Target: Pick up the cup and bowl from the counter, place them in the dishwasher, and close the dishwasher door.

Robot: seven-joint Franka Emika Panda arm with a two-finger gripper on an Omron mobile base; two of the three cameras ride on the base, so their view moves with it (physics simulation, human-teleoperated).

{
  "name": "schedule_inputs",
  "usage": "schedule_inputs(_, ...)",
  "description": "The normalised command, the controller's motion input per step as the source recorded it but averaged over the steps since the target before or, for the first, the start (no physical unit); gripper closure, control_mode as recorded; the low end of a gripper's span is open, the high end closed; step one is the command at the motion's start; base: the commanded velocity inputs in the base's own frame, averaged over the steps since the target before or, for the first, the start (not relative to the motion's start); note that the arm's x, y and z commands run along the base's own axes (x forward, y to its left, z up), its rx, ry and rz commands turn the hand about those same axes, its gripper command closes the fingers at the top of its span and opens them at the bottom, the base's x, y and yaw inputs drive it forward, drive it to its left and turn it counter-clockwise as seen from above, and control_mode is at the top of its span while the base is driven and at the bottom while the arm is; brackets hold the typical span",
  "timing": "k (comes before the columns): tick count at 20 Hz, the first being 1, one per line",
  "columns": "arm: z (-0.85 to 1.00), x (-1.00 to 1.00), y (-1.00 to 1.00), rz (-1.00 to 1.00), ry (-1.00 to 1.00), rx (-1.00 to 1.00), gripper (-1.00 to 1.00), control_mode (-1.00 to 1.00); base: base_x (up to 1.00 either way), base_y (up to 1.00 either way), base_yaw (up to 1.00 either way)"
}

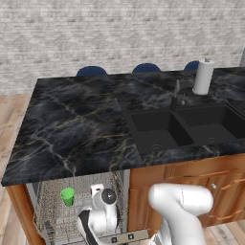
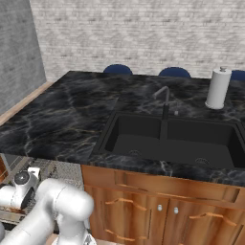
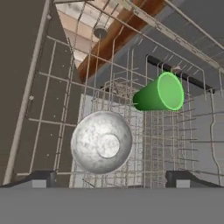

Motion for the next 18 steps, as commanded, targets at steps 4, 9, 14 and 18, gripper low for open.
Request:
schedule_inputs(4, 0.4, -0.42, 0.0, 0.0, -0.06, 0.1, -1.0, -1.0, 0.0, 0.0, 0.0)
schedule_inputs(9, 0.51, -0.29, -0.01, 0.0, -0.01, 0.2, -1.0, -1.0, 0.0, 0.0, 0.0)
schedule_inputs(14, 0.61, -0.35, 0.0, 0.0, 0.0, 0.29, -1.0, -1.0, 0.0, 0.0, 0.0)
schedule_inputs(18, 0.39, -0.4, 0.0, 0.0, 0.0, 0.28, -1.0, -1.0, 0.0, 0.0, 0.0)
